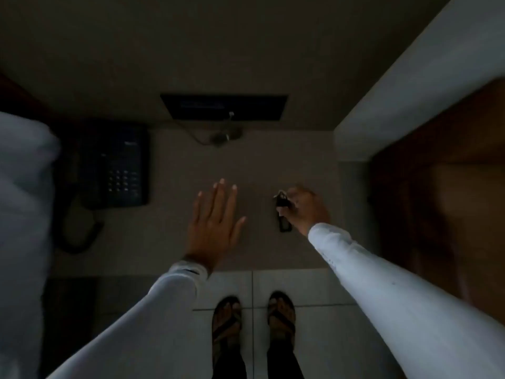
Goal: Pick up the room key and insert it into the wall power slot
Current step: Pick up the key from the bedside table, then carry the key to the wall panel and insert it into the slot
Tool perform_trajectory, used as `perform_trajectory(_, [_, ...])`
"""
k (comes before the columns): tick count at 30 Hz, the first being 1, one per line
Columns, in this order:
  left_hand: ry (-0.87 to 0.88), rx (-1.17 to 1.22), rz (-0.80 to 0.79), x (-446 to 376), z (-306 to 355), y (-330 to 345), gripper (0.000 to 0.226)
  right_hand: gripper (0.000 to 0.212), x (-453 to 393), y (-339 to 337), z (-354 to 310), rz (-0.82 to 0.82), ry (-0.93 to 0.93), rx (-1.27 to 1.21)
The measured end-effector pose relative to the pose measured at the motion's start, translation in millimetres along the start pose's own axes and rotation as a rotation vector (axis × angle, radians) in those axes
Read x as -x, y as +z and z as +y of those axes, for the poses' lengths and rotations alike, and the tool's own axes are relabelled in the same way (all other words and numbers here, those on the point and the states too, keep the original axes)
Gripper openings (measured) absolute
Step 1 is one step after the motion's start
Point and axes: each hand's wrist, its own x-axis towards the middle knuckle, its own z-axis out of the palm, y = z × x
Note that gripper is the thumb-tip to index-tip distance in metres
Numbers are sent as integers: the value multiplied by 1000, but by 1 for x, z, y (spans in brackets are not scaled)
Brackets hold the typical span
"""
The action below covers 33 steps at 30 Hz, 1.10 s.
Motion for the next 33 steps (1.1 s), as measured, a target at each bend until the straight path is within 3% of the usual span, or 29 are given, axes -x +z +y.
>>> perform_trajectory(3, [-35, 24, -73, 1, -5, 43, 68, 37, -19, 14, 13, 106, 54, -95])
perform_trajectory(7, [-1, 2, -111, 9, -6, 69, 70, 14, -29, 21, 16, 69, 57, -162])
perform_trajectory(13, [-6, -3, -71, -10, -3, 26, 70, 24, -18, -10, -7, 69, 61, -331])
perform_trajectory(18, [87, -25, 24, -69, 17, -85, 73, 13, 19, -95, -58, 122, 66, -410])
perform_trajectory(24, [183, -17, 243, -158, 66, -249, 67, 21, 90, -257, -134, 289, -11, -368])
perform_trajectory(33, [505, 131, 601, -254, 214, -490, 61, 18, 247, -519, -183, 682, -100, -348])
